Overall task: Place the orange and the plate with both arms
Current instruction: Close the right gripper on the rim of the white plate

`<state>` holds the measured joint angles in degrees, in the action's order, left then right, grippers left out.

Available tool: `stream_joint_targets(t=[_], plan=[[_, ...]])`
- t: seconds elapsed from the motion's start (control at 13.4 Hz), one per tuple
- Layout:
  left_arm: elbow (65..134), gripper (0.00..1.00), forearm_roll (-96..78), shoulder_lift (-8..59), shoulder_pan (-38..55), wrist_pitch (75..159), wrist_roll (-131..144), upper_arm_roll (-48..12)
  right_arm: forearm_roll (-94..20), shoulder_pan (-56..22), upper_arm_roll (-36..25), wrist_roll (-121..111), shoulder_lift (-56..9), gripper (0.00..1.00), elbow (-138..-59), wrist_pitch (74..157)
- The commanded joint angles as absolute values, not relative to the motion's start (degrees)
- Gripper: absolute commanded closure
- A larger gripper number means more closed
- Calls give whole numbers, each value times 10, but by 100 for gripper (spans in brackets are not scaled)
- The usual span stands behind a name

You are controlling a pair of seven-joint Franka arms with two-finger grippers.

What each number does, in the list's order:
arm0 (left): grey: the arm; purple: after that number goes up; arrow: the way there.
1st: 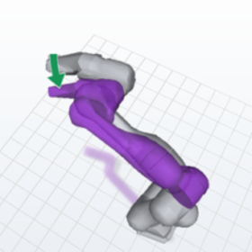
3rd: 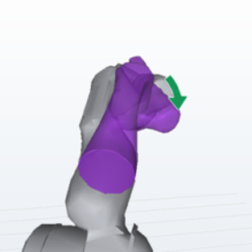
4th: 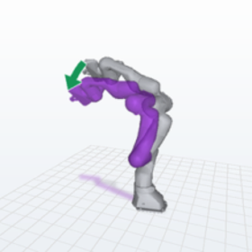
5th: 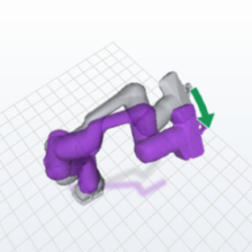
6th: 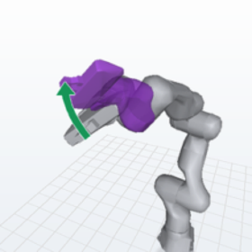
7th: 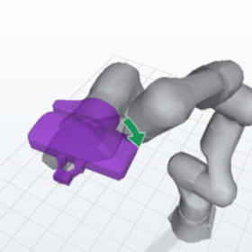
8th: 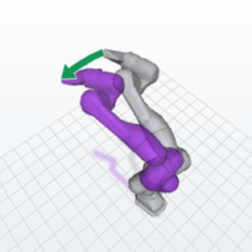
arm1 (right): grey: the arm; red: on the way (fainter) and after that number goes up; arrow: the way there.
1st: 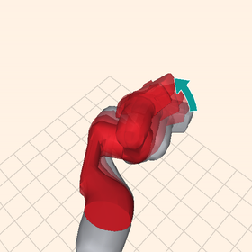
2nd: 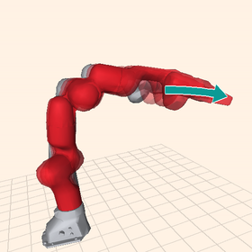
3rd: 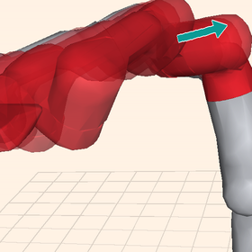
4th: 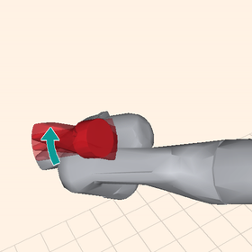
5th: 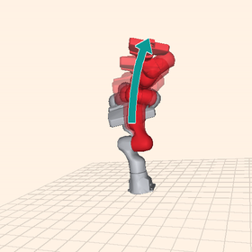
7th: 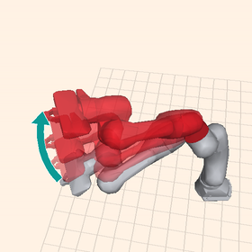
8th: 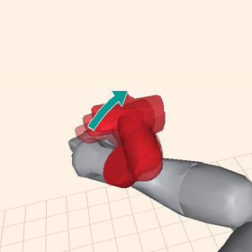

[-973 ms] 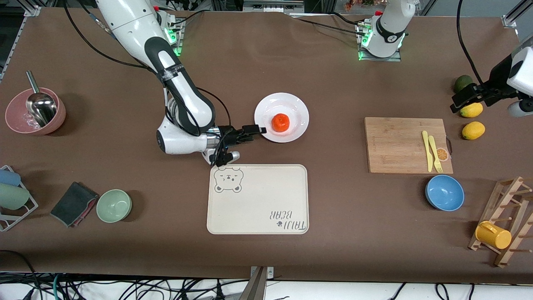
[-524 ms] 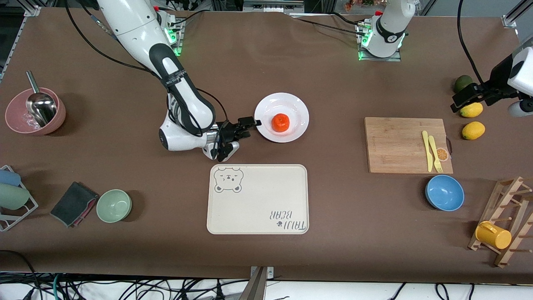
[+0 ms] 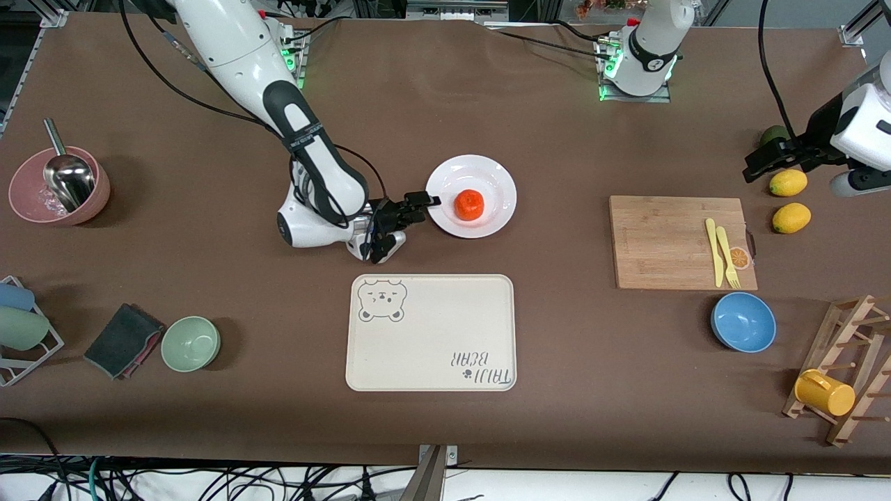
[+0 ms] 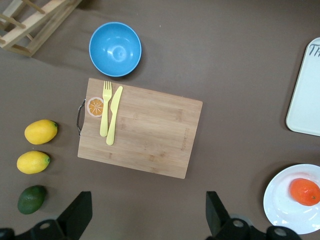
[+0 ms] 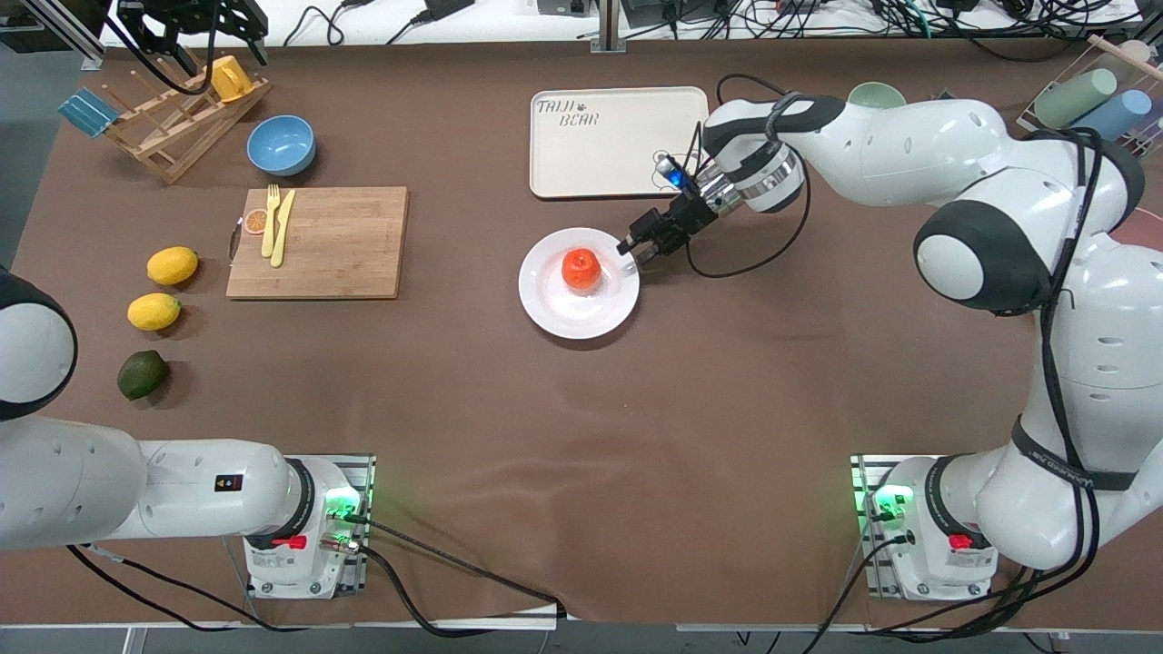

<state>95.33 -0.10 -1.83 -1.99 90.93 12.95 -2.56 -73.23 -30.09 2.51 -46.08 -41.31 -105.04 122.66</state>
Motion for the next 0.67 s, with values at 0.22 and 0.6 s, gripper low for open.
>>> stream_joint_targets(t=[0.22, 0.6], plan=[[919, 0, 10, -4, -24, 890, 120, -27, -749, -326, 23, -475, -417, 67, -1056, 1251], [919, 0, 12, -4, -25, 890, 120, -26, -748, -325, 22, -479, -417, 100, -1056, 1249]])
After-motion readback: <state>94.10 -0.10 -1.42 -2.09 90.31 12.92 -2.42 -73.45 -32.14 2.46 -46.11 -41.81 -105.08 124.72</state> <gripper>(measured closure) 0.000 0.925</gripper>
